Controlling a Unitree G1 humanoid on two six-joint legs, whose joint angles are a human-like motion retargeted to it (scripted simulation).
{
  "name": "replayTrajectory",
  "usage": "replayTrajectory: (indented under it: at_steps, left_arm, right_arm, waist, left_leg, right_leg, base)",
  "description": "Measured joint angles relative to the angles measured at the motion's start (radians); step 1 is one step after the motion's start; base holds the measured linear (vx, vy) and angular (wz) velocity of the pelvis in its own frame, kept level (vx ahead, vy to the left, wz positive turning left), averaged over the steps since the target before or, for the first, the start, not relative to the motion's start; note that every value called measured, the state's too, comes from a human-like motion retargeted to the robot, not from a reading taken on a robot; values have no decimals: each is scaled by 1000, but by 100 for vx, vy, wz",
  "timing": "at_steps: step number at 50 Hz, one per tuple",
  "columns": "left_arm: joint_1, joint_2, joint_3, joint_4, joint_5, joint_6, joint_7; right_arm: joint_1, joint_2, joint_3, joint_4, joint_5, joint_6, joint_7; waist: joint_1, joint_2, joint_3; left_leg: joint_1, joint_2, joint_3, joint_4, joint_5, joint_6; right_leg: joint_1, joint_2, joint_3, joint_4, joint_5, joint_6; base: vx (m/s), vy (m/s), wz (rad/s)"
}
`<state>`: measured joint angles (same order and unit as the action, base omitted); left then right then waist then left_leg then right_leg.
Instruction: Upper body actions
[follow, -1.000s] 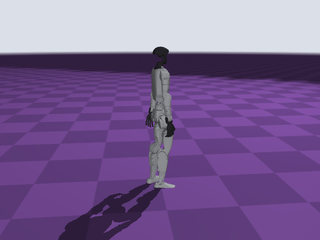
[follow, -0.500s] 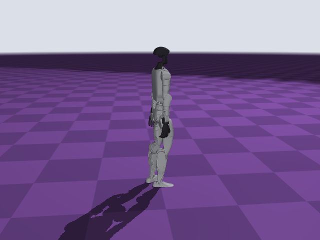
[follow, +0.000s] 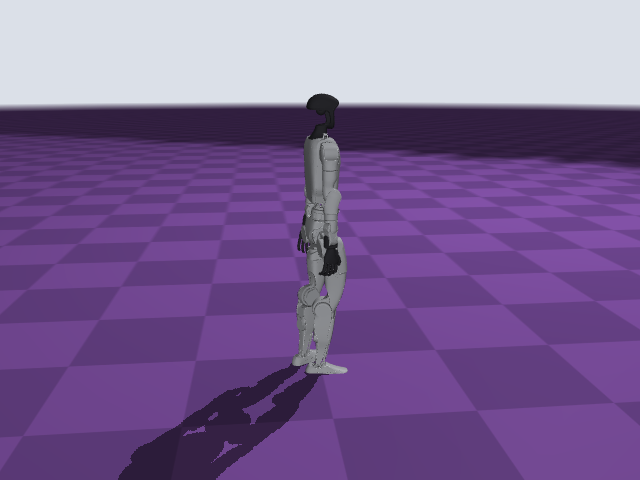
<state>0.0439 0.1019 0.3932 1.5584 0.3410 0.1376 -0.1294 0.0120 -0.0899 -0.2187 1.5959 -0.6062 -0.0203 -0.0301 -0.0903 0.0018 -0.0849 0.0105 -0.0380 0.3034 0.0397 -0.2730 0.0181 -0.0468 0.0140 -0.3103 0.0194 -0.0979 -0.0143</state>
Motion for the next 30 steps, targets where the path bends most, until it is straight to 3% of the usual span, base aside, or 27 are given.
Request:
replayTrajectory:
  at_steps: [8,15,18,20,22,24,27,30]
  left_arm:
    - [-20,20,-16,-38,13,3,2]
    - [-67,16,-51,-76,7,-4,12]
    - [-75,0,-69,-91,12,-11,37]
    - [-77,-11,-84,-97,13,-22,70]
    - [-69,-16,-99,-102,14,-30,98]
    - [-60,-18,-110,-101,19,-34,126]
    - [-46,-18,-110,-83,25,-33,161]
    - [-25,-15,-88,-54,18,-30,172]
  right_arm:
    - [4,5,17,12,-6,2,-5]
    - [6,-12,1,22,18,3,-3]
    - [18,-25,-8,34,16,19,-3]
    - [20,-37,-22,43,9,34,-7]
    - [30,-43,-29,44,2,39,-14]
    - [39,-49,-38,42,-5,41,-16]
    - [50,-54,-59,39,-23,50,-15]
    - [62,-56,-76,37,-40,63,-25]
  waist:
    - [38,-7,18]
    - [57,-32,63]
    - [68,-35,69]
    - [68,-25,67]
    - [55,-17,64]
    - [46,-9,61]
    - [36,-6,45]
    - [47,-1,17]
  left_leg:
    - [-44,24,-10,34,5,-11]
    - [-160,2,-59,125,18,7]
    - [-132,53,187,94,-21,-31]
    - [-87,108,439,68,-22,-125]
    - [-45,141,646,52,20,-183]
    - [-9,153,792,41,71,-200]
    - [19,163,865,46,139,-188]
    - [9,172,811,59,212,-181]
  right_leg:
    - [-3,4,-29,-1,-6,-9]
    - [11,-53,-199,-35,-7,-13]
    - [16,-78,-279,-39,-18,-10]
    - [19,-88,-354,-45,-30,-4]
    - [32,-97,-425,-49,-45,5]
    - [52,-103,-491,-54,-60,17]
    - [81,-122,-577,-57,-78,46]
    - [102,-131,-638,-49,-92,81]
  base:
    - [-7,-8,12]
    - [-14,-4,109]
    - [-11,9,172]
    - [-9,16,228]
    - [-7,18,251]
    - [-2,17,251]
    - [6,28,242]
    - [14,28,198]
